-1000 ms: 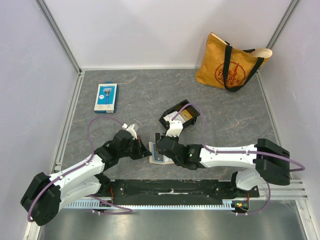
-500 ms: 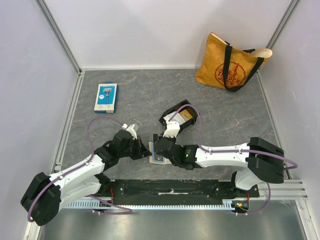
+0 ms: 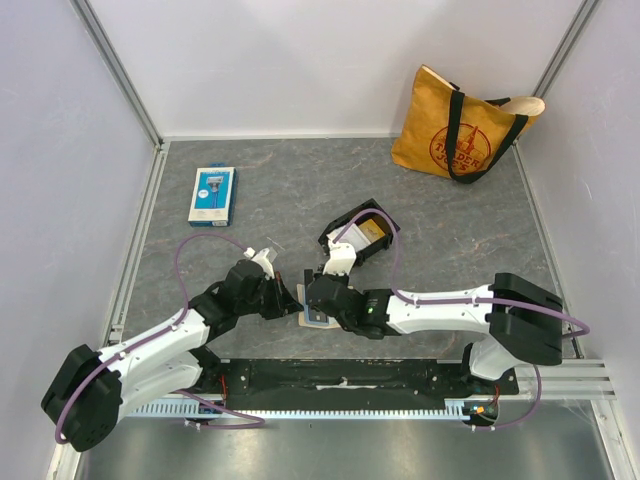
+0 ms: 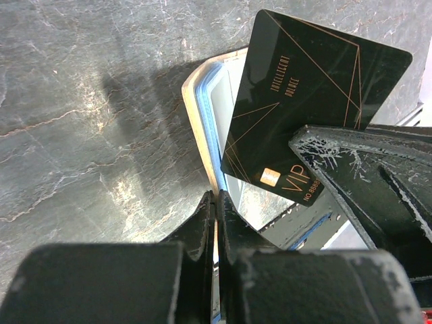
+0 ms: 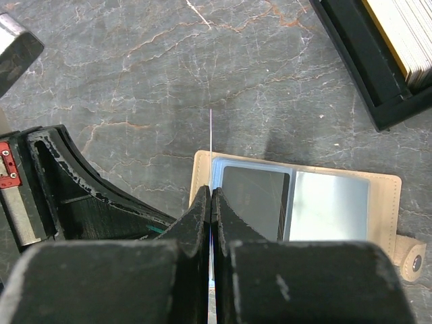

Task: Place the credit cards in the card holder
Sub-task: Insert the credit card into the card holder.

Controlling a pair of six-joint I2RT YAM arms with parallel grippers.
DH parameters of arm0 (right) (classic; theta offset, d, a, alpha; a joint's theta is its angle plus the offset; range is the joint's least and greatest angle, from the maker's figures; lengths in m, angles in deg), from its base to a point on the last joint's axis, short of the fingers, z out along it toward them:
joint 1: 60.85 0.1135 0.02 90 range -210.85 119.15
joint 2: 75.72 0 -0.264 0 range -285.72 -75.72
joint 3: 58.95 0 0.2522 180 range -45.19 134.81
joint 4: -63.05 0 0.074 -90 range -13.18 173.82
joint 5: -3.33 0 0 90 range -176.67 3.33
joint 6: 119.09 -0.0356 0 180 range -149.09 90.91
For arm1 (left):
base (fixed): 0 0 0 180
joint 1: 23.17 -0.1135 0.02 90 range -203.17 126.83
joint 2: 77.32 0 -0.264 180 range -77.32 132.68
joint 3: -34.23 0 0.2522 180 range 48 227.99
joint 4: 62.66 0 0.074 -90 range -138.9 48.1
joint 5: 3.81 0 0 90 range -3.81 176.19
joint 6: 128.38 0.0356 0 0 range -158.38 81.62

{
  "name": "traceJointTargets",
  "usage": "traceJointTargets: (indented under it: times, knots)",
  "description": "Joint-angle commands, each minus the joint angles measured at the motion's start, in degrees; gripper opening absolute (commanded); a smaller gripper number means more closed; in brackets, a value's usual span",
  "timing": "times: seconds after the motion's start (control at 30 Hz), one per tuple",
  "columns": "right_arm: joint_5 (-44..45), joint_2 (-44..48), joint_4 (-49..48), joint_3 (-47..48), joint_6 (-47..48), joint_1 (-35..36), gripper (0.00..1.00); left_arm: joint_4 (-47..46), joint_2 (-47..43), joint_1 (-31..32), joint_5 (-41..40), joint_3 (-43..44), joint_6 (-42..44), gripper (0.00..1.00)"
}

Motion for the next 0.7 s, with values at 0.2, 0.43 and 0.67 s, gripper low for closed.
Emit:
traceJointTargets:
  times: [0.2,0.43,0.67]
  knots:
    - [6.46,-2.70,8.12,6.92,1.80,2.94,0.00,-3.08,-0.39,0.21,0.28,0.20,-1.48,0.02]
    - [8.58,-3.84,12.17,8.77,1.98,3.56,0.00,-2.99,-0.30,0.21,0.19,0.11,-1.47,0.02]
    - [10.33,-2.88,14.98,9.65,2.07,3.82,0.00,-2.64,-0.57,0.13,-0.07,0.02,-1.39,0.02]
